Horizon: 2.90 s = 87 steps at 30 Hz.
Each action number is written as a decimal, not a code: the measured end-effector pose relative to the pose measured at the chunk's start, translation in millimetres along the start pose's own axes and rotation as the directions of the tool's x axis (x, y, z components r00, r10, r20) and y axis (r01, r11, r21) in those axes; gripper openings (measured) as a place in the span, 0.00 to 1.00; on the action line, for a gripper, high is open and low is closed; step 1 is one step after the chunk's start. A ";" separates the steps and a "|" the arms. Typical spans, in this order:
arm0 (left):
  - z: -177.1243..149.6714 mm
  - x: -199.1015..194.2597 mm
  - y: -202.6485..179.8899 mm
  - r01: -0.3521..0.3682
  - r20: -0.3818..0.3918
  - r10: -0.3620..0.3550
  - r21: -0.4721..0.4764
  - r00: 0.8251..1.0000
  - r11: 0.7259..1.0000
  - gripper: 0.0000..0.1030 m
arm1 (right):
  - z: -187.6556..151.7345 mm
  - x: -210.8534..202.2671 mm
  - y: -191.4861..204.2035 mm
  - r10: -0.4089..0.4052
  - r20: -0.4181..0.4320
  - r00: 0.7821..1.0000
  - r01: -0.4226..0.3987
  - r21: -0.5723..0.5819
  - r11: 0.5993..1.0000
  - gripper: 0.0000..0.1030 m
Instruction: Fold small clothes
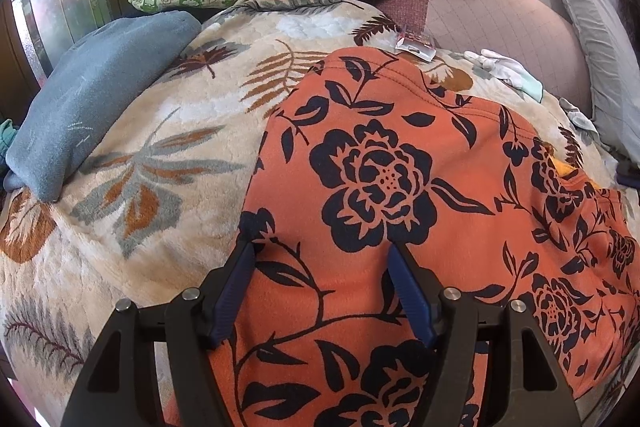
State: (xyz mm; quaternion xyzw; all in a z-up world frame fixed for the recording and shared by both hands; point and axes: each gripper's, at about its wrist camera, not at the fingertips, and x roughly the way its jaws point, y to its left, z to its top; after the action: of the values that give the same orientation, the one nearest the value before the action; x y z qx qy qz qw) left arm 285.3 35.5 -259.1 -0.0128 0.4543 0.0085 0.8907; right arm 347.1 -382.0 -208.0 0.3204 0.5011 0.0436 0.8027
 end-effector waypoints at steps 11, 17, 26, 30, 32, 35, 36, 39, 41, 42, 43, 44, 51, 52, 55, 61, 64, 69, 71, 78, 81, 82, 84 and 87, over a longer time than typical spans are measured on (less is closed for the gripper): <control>-1.0 -9.2 -3.5 0.008 0.028 -0.008 0.007 1.000 1.000 0.68 | -11.2 6.7 -8.2 -0.046 -0.126 0.991 0.043 -0.027 0.999 0.11; -9.4 -8.0 -15.6 -0.034 0.019 0.033 0.091 0.999 0.995 0.68 | -33.1 60.0 9.1 -0.171 -0.124 0.977 0.149 -0.168 0.974 0.12; -7.8 -7.2 2.6 -0.079 -0.029 0.081 0.066 0.996 0.995 0.69 | 10.8 61.7 10.4 -0.297 0.049 0.954 0.301 -0.114 0.947 0.09; -11.4 -10.1 20.0 -0.036 -0.066 0.036 0.006 0.997 0.999 0.71 | -2.3 17.2 21.9 -0.103 0.122 0.987 0.118 -0.128 0.985 0.14; -15.2 -11.8 22.1 -0.036 -0.049 0.037 0.017 0.998 0.999 0.74 | -24.2 19.3 49.3 -0.022 0.011 1.000 0.024 -0.231 0.973 0.14; -18.4 -9.0 21.9 -0.048 -0.047 0.048 0.020 0.998 0.999 0.76 | -59.5 40.1 90.5 -0.053 -0.108 0.993 0.007 -0.383 0.924 0.14; -18.2 -9.5 22.1 -0.047 -0.048 0.048 0.018 0.998 0.999 0.76 | -69.6 50.6 101.1 -0.036 -0.155 0.987 -0.029 -0.394 0.919 0.14; -17.2 -9.2 23.1 -0.043 -0.054 0.044 0.018 0.998 0.999 0.76 | -87.4 83.9 109.4 -0.161 -0.161 0.974 0.082 -0.411 0.908 0.15; -16.3 -9.4 23.9 -0.042 -0.055 0.043 0.026 0.998 0.999 0.76 | -82.6 99.7 108.7 -0.191 -0.088 0.978 0.139 -0.410 0.901 0.12; -16.3 -10.1 24.3 -0.042 -0.055 0.044 0.032 0.998 0.999 0.76 | -76.7 101.8 110.0 -0.185 -0.031 0.982 0.156 -0.412 0.898 0.12; -16.4 -11.1 24.7 -0.042 -0.055 0.044 0.034 0.997 0.999 0.76 | -69.2 102.7 111.4 -0.207 0.034 0.978 0.203 -0.401 0.893 0.12; -16.6 -12.3 25.5 -0.041 -0.056 0.043 0.036 0.998 0.999 0.76 | -61.9 107.0 110.9 -0.227 0.064 0.972 0.234 -0.380 0.895 0.12; -12.0 -39.1 47.2 -0.081 0.000 0.081 0.019 0.997 0.997 0.76 | -52.4 67.4 118.7 -0.104 0.135 0.985 0.143 -0.318 0.937 0.13; -11.0 -48.3 52.4 -0.099 0.031 0.098 0.020 0.995 0.995 0.76 | -55.8 55.1 118.1 -0.086 0.137 0.987 0.126 -0.319 0.939 0.13; -12.0 -62.5 70.5 -0.105 0.053 0.104 0.005 0.993 0.995 0.76 | -72.6 42.8 124.0 -0.040 0.030 0.999 0.048 -0.359 0.932 0.13; -31.2 -52.0 109.8 -0.045 -0.083 0.039 -0.079 0.996 0.996 0.76 | -103.9 96.3 127.9 -0.142 -0.104 0.984 0.091 -0.393 0.915 0.13; -40.8 -43.8 122.1 0.064 -0.145 -0.088 -0.160 0.985 0.985 0.76 | -98.7 103.0 132.2 -0.127 -0.026 0.992 0.106 -0.394 0.913 0.13; -42.9 -48.4 129.2 0.180 -0.126 -0.218 -0.259 0.968 0.949 0.76 | -104.1 54.2 126.0 -0.039 -0.008 0.999 0.033 -0.393 0.919 0.13; -42.7 -48.9 127.4 0.233 -0.118 -0.278 -0.297 0.953 0.926 0.76 | -121.4 28.6 125.1 -0.018 0.012 1.000 0.022 -0.465 0.885 0.13; -41.8 -54.4 112.0 0.266 -0.077 -0.301 -0.298 0.950 0.917 0.76 | -166.7 -31.9 48.8 0.018 0.004 1.000 -0.015 -0.418 0.908 0.13; -44.4 -52.2 108.3 0.229 -0.060 -0.261 -0.321 0.963 0.919 0.76 | -176.1 -30.9 18.0 0.019 0.046 0.999 -0.001 -0.350 0.937 0.13; -43.7 -56.1 108.3 0.215 -0.035 -0.239 -0.327 0.970 0.920 0.76 | -174.5 -25.7 10.7 0.004 0.038 0.999 0.009 -0.325 0.946 0.13; -41.4 -62.0 105.8 0.183 -0.005 -0.194 -0.313 0.981 0.932 0.76 | -168.8 -8.4 -4.3 -0.016 -0.042 0.999 0.005 -0.259 0.966 0.13; -46.1 -61.8 96.9 0.155 -0.036 -0.175 -0.310 0.984 0.938 0.76 | -163.3 5.0 -28.4 0.089 -0.103 0.991 -0.103 -0.138 0.985 0.13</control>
State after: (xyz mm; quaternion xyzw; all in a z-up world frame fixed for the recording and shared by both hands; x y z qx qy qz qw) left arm 209.2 130.8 -237.6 -0.1887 0.4724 0.0035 0.8609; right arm 206.4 -325.6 -275.6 0.2833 0.5186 0.1337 0.7955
